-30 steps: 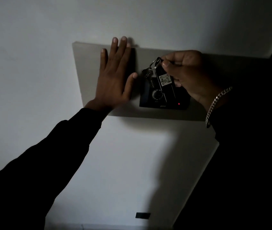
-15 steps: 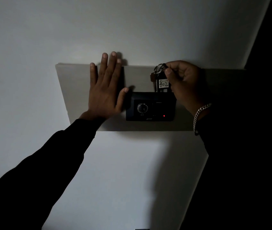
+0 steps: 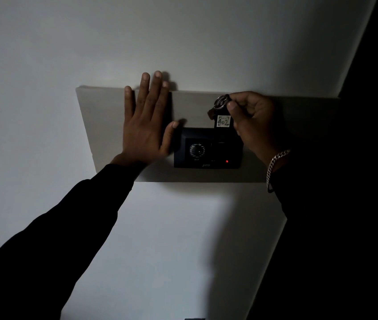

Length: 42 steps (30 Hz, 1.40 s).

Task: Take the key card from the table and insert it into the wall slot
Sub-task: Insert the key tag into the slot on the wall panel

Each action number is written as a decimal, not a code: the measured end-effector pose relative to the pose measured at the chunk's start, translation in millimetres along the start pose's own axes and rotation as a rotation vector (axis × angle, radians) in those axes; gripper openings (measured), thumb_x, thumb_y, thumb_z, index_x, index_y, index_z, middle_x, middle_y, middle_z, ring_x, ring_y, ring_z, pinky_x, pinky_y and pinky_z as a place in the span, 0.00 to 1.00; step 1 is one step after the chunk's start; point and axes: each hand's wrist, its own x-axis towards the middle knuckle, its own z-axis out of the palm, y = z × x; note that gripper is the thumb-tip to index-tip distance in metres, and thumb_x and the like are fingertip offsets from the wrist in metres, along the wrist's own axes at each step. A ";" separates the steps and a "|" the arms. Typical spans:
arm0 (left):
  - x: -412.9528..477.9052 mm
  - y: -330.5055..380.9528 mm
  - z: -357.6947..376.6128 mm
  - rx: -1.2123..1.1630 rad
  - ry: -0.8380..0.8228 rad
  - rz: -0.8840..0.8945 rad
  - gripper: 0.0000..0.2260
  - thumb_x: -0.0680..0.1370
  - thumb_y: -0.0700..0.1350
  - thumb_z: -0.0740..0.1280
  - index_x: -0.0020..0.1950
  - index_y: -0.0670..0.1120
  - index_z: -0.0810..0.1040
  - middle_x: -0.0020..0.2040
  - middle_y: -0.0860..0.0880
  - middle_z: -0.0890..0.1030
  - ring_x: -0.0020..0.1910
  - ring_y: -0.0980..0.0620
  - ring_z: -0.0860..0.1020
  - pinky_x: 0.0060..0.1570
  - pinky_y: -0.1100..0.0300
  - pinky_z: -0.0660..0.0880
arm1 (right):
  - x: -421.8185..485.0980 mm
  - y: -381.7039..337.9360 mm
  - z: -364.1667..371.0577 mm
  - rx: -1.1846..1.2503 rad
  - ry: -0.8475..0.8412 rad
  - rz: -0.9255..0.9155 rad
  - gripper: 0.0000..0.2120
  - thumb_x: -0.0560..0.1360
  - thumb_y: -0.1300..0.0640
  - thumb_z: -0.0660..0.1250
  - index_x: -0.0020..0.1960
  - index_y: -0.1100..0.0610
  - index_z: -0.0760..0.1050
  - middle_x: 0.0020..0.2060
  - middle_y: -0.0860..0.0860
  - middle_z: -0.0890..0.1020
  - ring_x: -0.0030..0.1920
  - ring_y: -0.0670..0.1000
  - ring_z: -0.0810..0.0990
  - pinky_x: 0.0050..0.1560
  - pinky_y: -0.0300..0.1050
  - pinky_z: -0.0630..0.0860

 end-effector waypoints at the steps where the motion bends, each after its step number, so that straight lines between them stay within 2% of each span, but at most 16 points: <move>1: -0.1 0.1 0.2 0.005 0.000 -0.001 0.31 0.82 0.56 0.49 0.79 0.37 0.58 0.80 0.35 0.60 0.81 0.35 0.55 0.79 0.36 0.47 | -1.6 1.0 0.1 -0.014 -0.015 0.002 0.07 0.77 0.70 0.63 0.53 0.70 0.77 0.35 0.46 0.78 0.27 0.33 0.77 0.30 0.24 0.70; 6: 0.5 0.3 0.3 0.021 0.001 -0.001 0.31 0.82 0.56 0.49 0.79 0.37 0.58 0.80 0.35 0.60 0.81 0.36 0.55 0.79 0.36 0.47 | -6.3 6.0 0.3 -0.068 -0.040 0.008 0.07 0.76 0.69 0.65 0.53 0.70 0.78 0.36 0.51 0.79 0.28 0.34 0.77 0.31 0.24 0.70; 9: 0.3 -0.6 0.6 0.021 0.002 -0.003 0.31 0.82 0.56 0.49 0.79 0.37 0.58 0.80 0.35 0.60 0.81 0.36 0.55 0.79 0.36 0.47 | -9.4 4.8 -0.6 -0.115 -0.025 -0.010 0.07 0.75 0.68 0.67 0.52 0.69 0.79 0.42 0.57 0.82 0.31 0.37 0.78 0.37 0.27 0.74; 11: -0.1 -0.7 0.7 0.018 0.004 -0.004 0.31 0.82 0.56 0.49 0.79 0.38 0.58 0.80 0.35 0.60 0.81 0.36 0.55 0.79 0.36 0.48 | -10.6 3.1 -3.6 -0.154 -0.022 -0.040 0.07 0.74 0.68 0.69 0.51 0.69 0.79 0.42 0.58 0.82 0.34 0.39 0.77 0.39 0.27 0.74; 14: -0.3 -0.3 1.1 0.022 0.008 -0.001 0.31 0.82 0.56 0.49 0.79 0.38 0.58 0.80 0.35 0.60 0.81 0.36 0.55 0.79 0.36 0.48 | -12.7 -4.4 -10.4 -0.274 -0.077 -0.148 0.13 0.71 0.69 0.71 0.55 0.66 0.78 0.42 0.60 0.79 0.33 0.41 0.73 0.36 0.26 0.72; 16: -0.4 -0.2 2.0 0.028 0.010 -0.001 0.31 0.82 0.57 0.49 0.79 0.37 0.59 0.80 0.35 0.61 0.81 0.36 0.55 0.79 0.35 0.48 | -10.6 -11.0 -15.1 -0.427 -0.152 -0.268 0.17 0.69 0.67 0.71 0.58 0.61 0.78 0.45 0.58 0.78 0.32 0.41 0.71 0.38 0.27 0.70; 18: -0.4 -0.7 2.7 0.032 0.014 -0.002 0.31 0.83 0.57 0.48 0.79 0.37 0.59 0.80 0.35 0.61 0.81 0.36 0.55 0.79 0.36 0.48 | -4.5 -18.4 -17.9 -0.544 -0.204 -0.357 0.15 0.69 0.65 0.71 0.56 0.59 0.81 0.44 0.52 0.76 0.34 0.40 0.71 0.41 0.27 0.69; 19: -0.4 -0.8 3.2 0.033 0.019 0.000 0.31 0.83 0.57 0.49 0.79 0.37 0.59 0.80 0.35 0.61 0.81 0.36 0.55 0.79 0.36 0.48 | -1.2 -21.5 -18.9 -0.573 -0.221 -0.393 0.13 0.69 0.64 0.71 0.53 0.59 0.82 0.43 0.49 0.75 0.36 0.42 0.72 0.42 0.29 0.71; 21: -0.6 -1.0 4.2 0.036 0.029 0.004 0.31 0.83 0.56 0.49 0.79 0.38 0.59 0.80 0.35 0.61 0.81 0.36 0.55 0.79 0.37 0.48 | 3.3 -25.5 -20.4 -0.598 -0.243 -0.449 0.08 0.70 0.61 0.73 0.48 0.60 0.84 0.40 0.49 0.78 0.38 0.45 0.75 0.43 0.41 0.78; 23: -0.3 -1.3 5.2 0.036 0.032 0.008 0.31 0.83 0.56 0.49 0.79 0.38 0.58 0.80 0.36 0.60 0.81 0.37 0.55 0.80 0.38 0.46 | 5.5 -26.4 -21.3 -0.595 -0.231 -0.473 0.07 0.71 0.57 0.74 0.46 0.60 0.85 0.40 0.53 0.84 0.36 0.46 0.77 0.42 0.49 0.80; 25: -0.3 -2.0 5.4 0.031 0.032 0.009 0.31 0.83 0.56 0.49 0.79 0.38 0.58 0.80 0.36 0.60 0.81 0.37 0.54 0.80 0.40 0.44 | 6.9 -25.4 -21.2 -0.556 -0.200 -0.477 0.08 0.71 0.54 0.74 0.45 0.59 0.85 0.38 0.56 0.85 0.35 0.50 0.80 0.40 0.51 0.80; 30: 2.3 -4.6 3.8 0.037 0.028 0.035 0.31 0.83 0.57 0.49 0.79 0.38 0.58 0.80 0.36 0.60 0.81 0.37 0.54 0.81 0.44 0.43 | 7.2 -18.4 -20.8 -0.510 -0.155 -0.486 0.08 0.72 0.54 0.74 0.45 0.58 0.85 0.38 0.54 0.86 0.38 0.49 0.83 0.41 0.49 0.80; 33: 4.9 -6.8 2.5 0.061 0.041 0.053 0.31 0.83 0.57 0.48 0.79 0.38 0.59 0.80 0.35 0.62 0.81 0.36 0.56 0.81 0.42 0.46 | 8.2 -15.9 -20.7 -0.496 -0.159 -0.476 0.07 0.73 0.55 0.73 0.45 0.58 0.85 0.39 0.54 0.86 0.39 0.49 0.83 0.43 0.49 0.81; 38: 5.0 -6.7 5.6 0.101 0.050 0.039 0.31 0.83 0.57 0.47 0.79 0.38 0.59 0.80 0.36 0.62 0.81 0.37 0.56 0.80 0.39 0.50 | 5.0 -10.8 -21.2 -0.470 -0.150 -0.484 0.06 0.74 0.57 0.71 0.45 0.59 0.84 0.38 0.54 0.85 0.38 0.47 0.81 0.41 0.40 0.77; 42: 4.4 -8.9 10.5 0.137 0.075 0.044 0.31 0.82 0.57 0.49 0.79 0.39 0.58 0.80 0.37 0.62 0.81 0.38 0.56 0.80 0.41 0.49 | 4.3 -3.8 -19.8 -0.386 -0.123 -0.412 0.06 0.74 0.59 0.71 0.44 0.62 0.84 0.37 0.58 0.84 0.38 0.51 0.81 0.42 0.43 0.76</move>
